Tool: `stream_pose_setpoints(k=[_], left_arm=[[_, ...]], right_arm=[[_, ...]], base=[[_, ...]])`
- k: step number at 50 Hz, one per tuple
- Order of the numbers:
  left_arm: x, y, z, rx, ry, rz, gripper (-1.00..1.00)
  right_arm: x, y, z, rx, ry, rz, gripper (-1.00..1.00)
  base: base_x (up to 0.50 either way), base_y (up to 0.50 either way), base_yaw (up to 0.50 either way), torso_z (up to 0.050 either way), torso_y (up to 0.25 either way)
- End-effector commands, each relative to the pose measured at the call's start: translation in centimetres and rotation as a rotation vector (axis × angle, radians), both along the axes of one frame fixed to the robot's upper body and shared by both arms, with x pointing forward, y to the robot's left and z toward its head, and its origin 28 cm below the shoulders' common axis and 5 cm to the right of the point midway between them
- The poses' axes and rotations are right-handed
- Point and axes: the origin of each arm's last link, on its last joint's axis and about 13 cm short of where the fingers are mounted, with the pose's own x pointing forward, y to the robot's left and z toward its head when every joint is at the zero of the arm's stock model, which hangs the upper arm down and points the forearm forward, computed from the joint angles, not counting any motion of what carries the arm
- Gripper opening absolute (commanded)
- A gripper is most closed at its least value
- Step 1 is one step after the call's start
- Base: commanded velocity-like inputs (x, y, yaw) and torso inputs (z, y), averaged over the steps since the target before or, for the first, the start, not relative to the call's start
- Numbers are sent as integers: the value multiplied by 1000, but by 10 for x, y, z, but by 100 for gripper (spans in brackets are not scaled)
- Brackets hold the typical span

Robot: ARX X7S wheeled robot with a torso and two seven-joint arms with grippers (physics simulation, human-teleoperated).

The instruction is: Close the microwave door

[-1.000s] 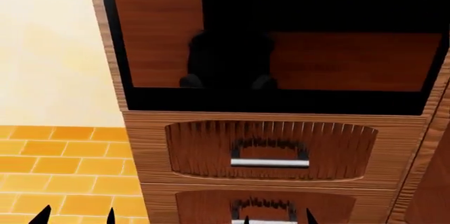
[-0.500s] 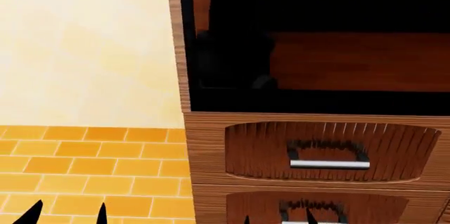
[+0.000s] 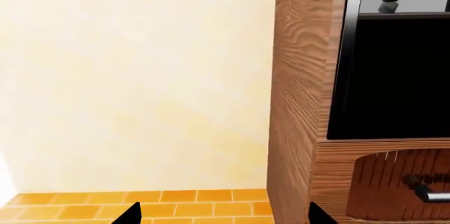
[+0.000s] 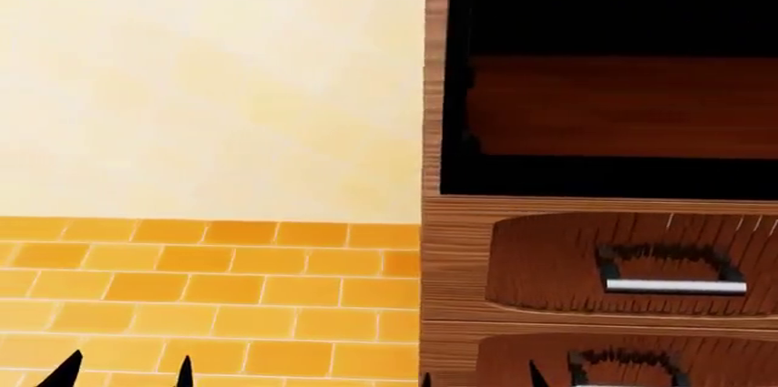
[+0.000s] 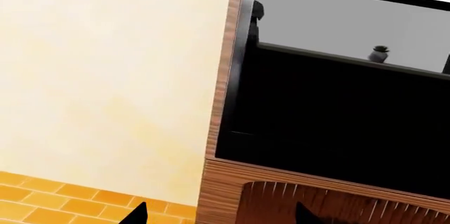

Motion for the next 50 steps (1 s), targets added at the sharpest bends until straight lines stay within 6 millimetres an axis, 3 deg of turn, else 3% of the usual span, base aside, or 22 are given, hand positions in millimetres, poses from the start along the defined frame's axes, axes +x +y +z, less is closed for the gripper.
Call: stream_pose_setpoints(k=[1, 10, 18, 30, 50], left_arm=[[-4, -8, -2, 1, -1, 0, 100], [-4, -8, -2, 2, -2, -1, 100], [-3, -8, -1, 6, -2, -2, 100], [-3, -9, 0, 7, -3, -2, 100], [-3, -9, 0, 7, -4, -3, 100]], right_arm=[[0, 0, -1, 1, 2, -3, 100], [4, -1, -4, -20, 38, -15, 100], [7, 5, 0, -100, 144, -48, 100], [3, 5, 1, -98, 133, -31, 100], [4, 6, 0, -126, 122, -29, 100]], base=[[0, 500, 0, 0, 0], [0, 500, 0, 0, 0], [0, 0, 0, 0, 0], [7, 0, 0, 0, 0], [490, 0, 0, 0, 0]])
